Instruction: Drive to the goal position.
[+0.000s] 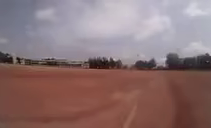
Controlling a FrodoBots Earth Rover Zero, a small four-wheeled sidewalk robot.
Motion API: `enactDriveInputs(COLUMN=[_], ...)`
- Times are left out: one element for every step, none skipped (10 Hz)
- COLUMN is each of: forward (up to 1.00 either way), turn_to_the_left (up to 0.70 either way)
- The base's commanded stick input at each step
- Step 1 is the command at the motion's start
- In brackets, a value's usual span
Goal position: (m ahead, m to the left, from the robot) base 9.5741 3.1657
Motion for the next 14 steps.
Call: enactDriveInputs(forward=[0.7,0.7,0.7,0.7,0.7,0.7,0.7,0.7,0.7,0.7,0.7,0.7,0.7,0.7], turn_to_the_left=[0.0,0.0,0.0,0.0,0.0,0.0,0.0,0.0,0.0,0.0,0.0,0.0,0.0,0.0])
